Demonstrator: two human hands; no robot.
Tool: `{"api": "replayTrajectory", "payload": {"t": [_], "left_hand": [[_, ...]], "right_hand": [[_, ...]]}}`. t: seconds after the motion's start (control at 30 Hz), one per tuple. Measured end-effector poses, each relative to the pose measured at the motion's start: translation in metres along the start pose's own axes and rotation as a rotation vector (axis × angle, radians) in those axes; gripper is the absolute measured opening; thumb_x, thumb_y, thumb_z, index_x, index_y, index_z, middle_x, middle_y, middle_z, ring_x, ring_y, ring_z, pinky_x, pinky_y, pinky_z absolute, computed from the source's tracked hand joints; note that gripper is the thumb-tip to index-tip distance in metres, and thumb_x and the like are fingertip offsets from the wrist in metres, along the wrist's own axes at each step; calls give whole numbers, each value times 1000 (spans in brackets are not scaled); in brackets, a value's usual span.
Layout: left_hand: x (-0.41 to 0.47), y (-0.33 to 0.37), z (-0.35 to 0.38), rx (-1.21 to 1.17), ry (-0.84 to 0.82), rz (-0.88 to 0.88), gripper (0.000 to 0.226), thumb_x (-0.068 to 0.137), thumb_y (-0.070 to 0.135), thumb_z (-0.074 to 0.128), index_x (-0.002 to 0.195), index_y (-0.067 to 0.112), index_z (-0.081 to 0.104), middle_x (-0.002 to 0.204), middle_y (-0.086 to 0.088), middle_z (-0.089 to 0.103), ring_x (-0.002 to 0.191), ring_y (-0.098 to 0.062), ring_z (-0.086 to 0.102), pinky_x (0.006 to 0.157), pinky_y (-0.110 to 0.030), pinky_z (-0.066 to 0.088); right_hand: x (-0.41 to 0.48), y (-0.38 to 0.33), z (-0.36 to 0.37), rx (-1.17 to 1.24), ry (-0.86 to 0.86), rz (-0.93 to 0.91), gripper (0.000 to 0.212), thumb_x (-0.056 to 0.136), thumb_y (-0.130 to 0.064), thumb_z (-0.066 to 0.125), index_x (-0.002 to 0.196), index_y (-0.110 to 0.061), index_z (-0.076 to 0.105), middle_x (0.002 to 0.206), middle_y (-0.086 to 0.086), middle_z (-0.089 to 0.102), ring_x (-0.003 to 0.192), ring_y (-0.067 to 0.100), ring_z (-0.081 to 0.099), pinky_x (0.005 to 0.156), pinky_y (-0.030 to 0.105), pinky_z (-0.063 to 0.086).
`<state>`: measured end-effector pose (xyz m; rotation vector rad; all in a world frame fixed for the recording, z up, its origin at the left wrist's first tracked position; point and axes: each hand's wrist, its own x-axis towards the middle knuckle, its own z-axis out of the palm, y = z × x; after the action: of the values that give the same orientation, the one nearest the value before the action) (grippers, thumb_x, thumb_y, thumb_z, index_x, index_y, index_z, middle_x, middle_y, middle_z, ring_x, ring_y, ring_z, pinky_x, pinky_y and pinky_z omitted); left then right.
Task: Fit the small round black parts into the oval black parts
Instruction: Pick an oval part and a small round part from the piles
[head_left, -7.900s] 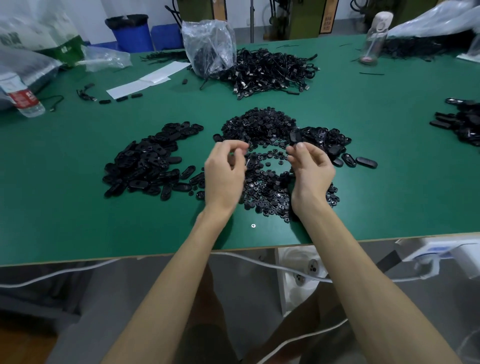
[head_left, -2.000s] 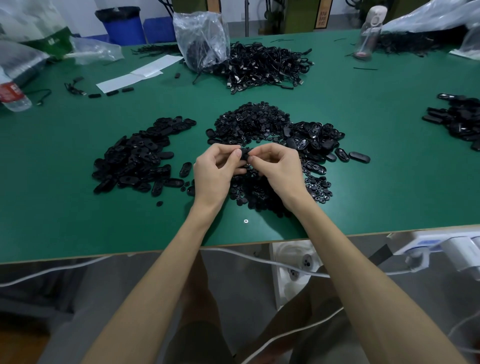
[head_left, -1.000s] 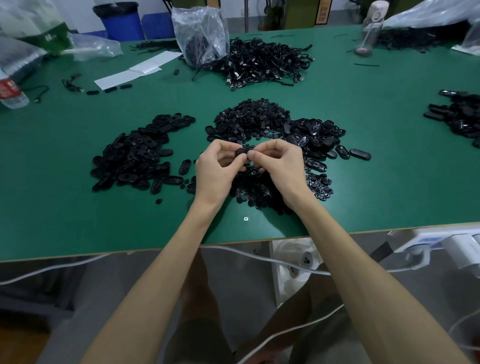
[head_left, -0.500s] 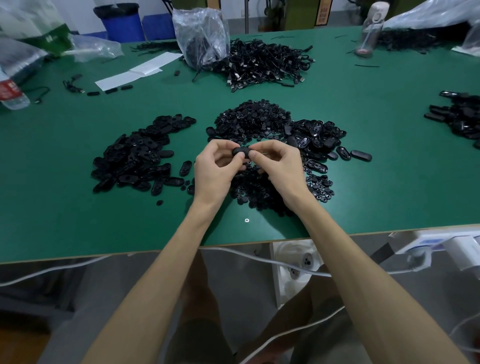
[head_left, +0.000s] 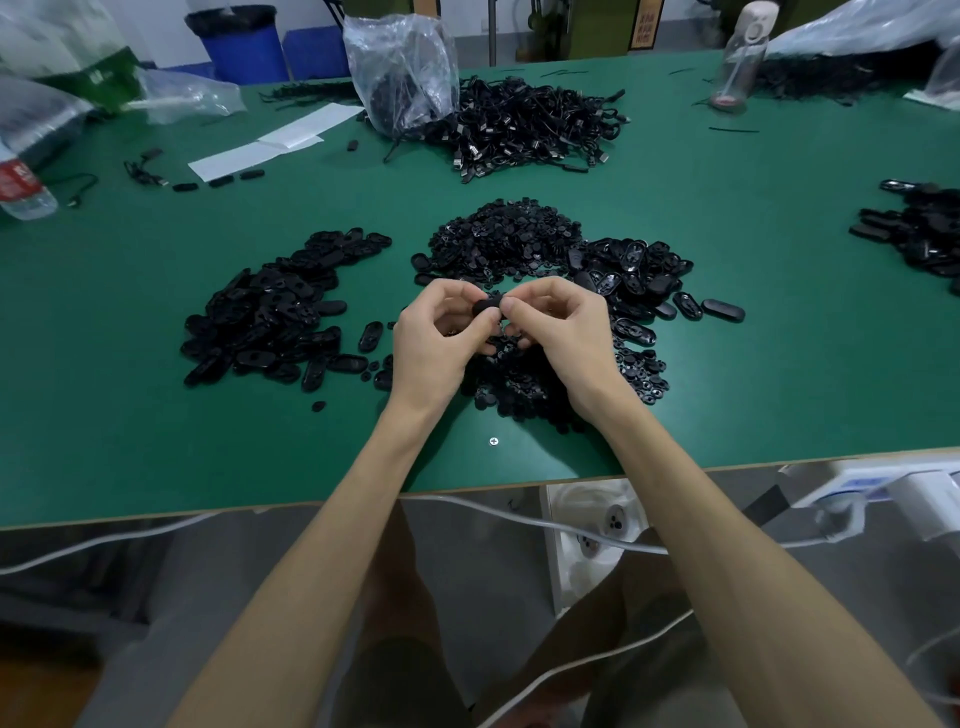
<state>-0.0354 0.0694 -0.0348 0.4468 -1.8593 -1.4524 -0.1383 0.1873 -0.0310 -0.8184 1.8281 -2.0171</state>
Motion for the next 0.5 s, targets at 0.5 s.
{"api": "replayTrajectory", "payload": {"t": [0.5], "left_hand": [[-1, -4, 3, 69, -13, 8, 13, 83, 7, 70, 89, 18, 72, 85, -7, 78, 79, -39, 74, 76, -55, 62]], "right_hand": [[-1, -2, 3, 51, -69, 11, 6, 87, 2, 77, 87, 6, 72, 72, 12, 73, 65, 18, 67, 65, 25, 57]]}}
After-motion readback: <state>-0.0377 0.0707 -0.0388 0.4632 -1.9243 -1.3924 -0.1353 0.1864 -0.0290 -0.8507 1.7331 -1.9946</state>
